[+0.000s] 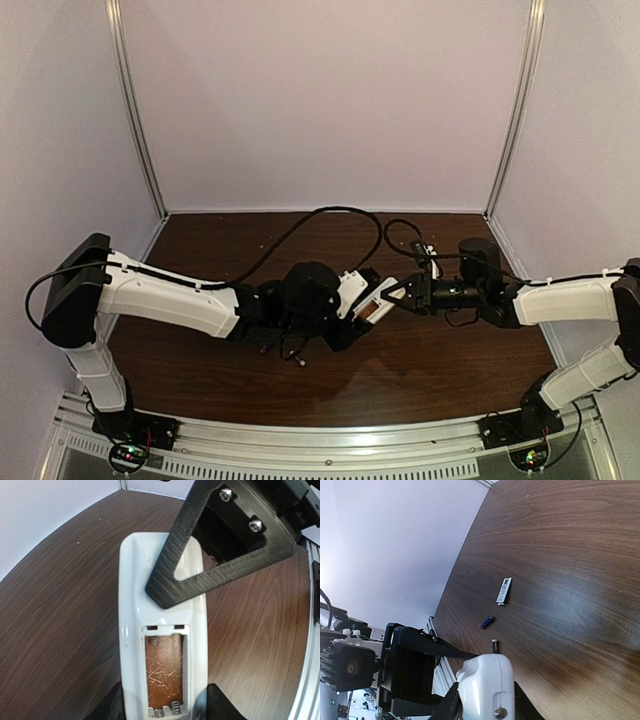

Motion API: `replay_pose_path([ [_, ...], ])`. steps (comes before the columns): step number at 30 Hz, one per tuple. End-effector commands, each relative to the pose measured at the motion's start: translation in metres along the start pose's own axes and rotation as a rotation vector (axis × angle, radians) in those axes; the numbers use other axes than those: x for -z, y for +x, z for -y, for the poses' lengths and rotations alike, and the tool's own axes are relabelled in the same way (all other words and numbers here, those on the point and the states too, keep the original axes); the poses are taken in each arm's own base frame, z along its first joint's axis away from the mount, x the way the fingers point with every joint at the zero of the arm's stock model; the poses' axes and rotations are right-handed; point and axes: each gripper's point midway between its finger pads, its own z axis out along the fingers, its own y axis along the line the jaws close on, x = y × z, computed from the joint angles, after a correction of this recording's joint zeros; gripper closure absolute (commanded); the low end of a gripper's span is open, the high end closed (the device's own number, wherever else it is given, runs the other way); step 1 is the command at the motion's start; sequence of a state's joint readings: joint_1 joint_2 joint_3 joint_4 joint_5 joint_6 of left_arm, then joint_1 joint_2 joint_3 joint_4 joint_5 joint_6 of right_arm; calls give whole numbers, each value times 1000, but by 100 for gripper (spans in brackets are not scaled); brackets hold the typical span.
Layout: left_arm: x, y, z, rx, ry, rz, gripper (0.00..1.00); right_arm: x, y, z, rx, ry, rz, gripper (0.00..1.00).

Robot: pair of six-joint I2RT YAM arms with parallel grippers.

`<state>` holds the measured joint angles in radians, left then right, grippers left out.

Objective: Load the batteries into the remote control
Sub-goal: Pass from the left arm to the right, then pick up the battery from the center of the board.

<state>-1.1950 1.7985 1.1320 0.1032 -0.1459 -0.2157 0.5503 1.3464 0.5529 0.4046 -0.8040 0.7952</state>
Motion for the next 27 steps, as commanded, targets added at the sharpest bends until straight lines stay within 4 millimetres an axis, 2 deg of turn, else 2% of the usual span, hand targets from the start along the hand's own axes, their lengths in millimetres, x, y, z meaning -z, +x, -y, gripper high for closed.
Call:
replay_pose_path([
  [1,14,-30,13,-20,51,104,77,-4,-6,-5,8,-15,7,72],
  [4,14,-29,12,-21,49,99,74,-4,-6,-7,11,-24,4,85],
  [7,17,-27,10,-12,37,86,55,-3,-6,-8,17,-22,2,100],
  [13,35,-21,-5,9,-23,39,23,0,-10,-2,45,28,11,100],
  [15,43,-13,-7,20,-16,3,16,3,-14,3,48,54,24,100],
  [17,53,6,-16,28,-51,-69,7,8,-19,8,53,74,39,100],
  [20,66,36,-38,72,-97,-186,5,19,-27,15,58,105,61,100],
  [22,77,57,-52,165,-126,-264,10,25,-29,20,61,127,65,100],
  [24,85,69,-53,247,-134,-304,15,30,-31,23,68,150,72,100],
  [27,87,91,-39,414,-110,-361,23,35,-32,26,76,166,74,100],
])
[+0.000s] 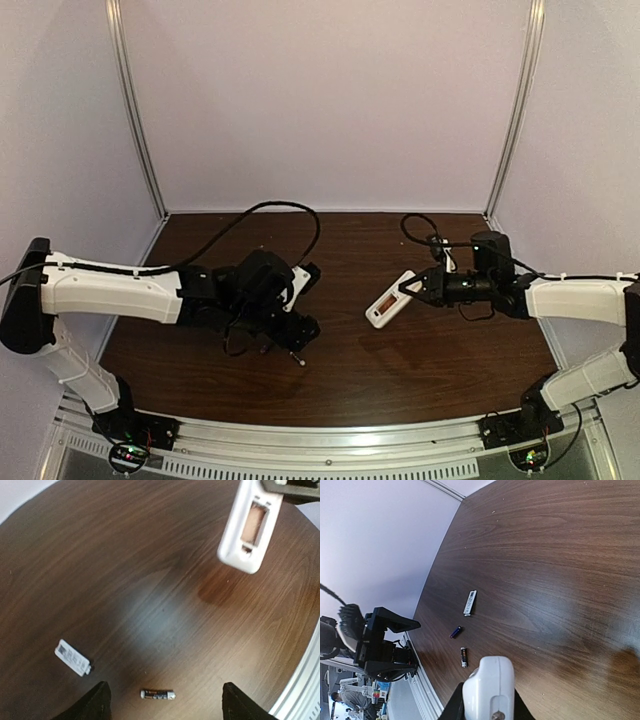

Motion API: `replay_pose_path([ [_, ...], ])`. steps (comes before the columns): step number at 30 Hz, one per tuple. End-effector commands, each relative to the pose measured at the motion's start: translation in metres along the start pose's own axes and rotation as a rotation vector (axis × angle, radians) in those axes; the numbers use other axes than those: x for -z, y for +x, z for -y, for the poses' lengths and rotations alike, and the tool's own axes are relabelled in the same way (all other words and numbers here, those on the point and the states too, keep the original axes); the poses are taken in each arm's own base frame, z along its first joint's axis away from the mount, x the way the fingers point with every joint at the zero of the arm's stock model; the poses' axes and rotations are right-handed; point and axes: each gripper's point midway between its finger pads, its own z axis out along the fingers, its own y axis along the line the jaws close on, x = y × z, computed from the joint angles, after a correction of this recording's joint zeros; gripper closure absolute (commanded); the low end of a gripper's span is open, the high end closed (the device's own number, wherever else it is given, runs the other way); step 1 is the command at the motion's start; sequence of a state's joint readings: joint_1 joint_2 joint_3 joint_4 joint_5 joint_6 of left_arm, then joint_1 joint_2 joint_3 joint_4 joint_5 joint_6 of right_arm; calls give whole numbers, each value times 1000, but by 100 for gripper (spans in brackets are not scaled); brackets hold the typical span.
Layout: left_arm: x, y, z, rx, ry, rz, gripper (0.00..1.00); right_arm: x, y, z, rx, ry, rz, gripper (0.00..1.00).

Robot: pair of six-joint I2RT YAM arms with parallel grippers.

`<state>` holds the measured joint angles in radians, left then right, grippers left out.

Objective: Load the batteries into the remote control
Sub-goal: Pick up the battery from the center of the board.

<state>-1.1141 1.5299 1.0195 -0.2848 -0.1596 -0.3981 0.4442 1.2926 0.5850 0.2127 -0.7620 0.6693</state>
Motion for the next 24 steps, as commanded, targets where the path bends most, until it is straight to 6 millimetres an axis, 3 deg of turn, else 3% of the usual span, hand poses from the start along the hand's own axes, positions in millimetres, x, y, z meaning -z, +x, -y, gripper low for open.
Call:
replay_pose_path([
  [1,2,53,9,243,22,-164,25,10,-12,-1,54,26,29,100],
  [5,-6,68,22,320,-18,-196,33,12,-14,-1,59,28,32,100],
  [12,-23,89,14,519,-125,-253,42,15,-15,-4,68,20,35,100],
  [24,-43,86,1,547,-265,-255,50,16,-13,-5,72,13,33,100],
])
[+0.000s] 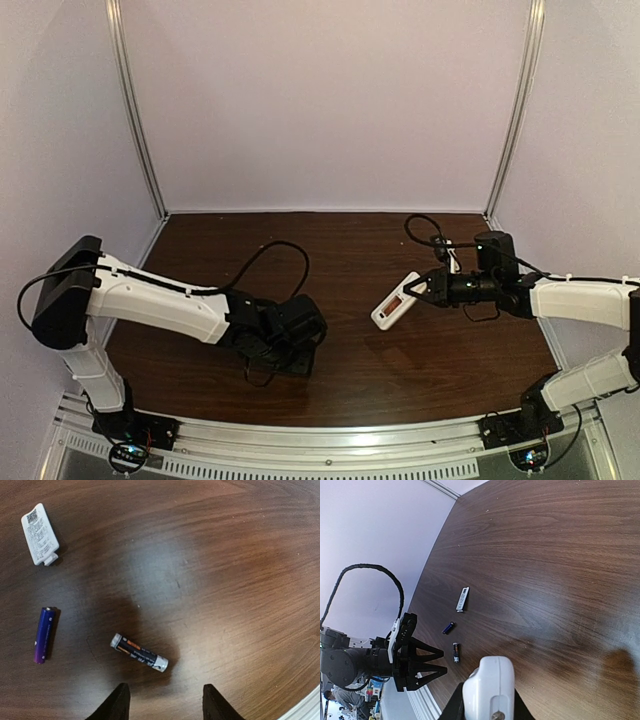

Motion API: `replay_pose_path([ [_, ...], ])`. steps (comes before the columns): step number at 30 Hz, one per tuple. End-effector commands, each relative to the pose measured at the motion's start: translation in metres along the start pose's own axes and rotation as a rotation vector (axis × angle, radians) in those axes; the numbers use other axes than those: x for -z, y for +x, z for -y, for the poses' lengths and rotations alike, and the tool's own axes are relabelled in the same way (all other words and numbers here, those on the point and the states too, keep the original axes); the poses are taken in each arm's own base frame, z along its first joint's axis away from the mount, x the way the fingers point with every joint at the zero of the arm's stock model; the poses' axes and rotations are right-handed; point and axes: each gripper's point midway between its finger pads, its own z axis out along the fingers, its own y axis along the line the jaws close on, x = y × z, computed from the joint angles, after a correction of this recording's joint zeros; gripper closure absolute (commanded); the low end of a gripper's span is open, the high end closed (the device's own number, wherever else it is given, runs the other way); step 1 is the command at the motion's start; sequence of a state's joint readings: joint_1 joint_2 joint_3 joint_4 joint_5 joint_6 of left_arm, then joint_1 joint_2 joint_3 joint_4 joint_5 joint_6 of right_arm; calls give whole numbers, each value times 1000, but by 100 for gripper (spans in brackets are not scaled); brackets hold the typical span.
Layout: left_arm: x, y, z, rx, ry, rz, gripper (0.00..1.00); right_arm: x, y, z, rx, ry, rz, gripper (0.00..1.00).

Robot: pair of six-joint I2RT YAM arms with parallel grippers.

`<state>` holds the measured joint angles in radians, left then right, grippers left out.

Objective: Load the batteries into the remote control
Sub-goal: Pick up the battery from the center of the board.

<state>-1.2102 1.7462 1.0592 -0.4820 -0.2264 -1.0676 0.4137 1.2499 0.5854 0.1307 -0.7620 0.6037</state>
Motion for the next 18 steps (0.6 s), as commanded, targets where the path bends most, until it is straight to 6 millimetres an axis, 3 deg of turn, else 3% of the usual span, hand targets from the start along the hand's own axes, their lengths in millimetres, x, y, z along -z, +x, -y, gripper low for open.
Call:
replay_pose_path([
  [1,-3,-14,0,49,-43,42,49,5,-14,-11,43,-22,37,100],
  [8,-13,-13,-3,65,-97,31,55,5,-15,-12,47,-20,37,100],
  [18,-20,-6,-22,85,-206,9,61,5,-14,-11,43,-23,34,100],
])
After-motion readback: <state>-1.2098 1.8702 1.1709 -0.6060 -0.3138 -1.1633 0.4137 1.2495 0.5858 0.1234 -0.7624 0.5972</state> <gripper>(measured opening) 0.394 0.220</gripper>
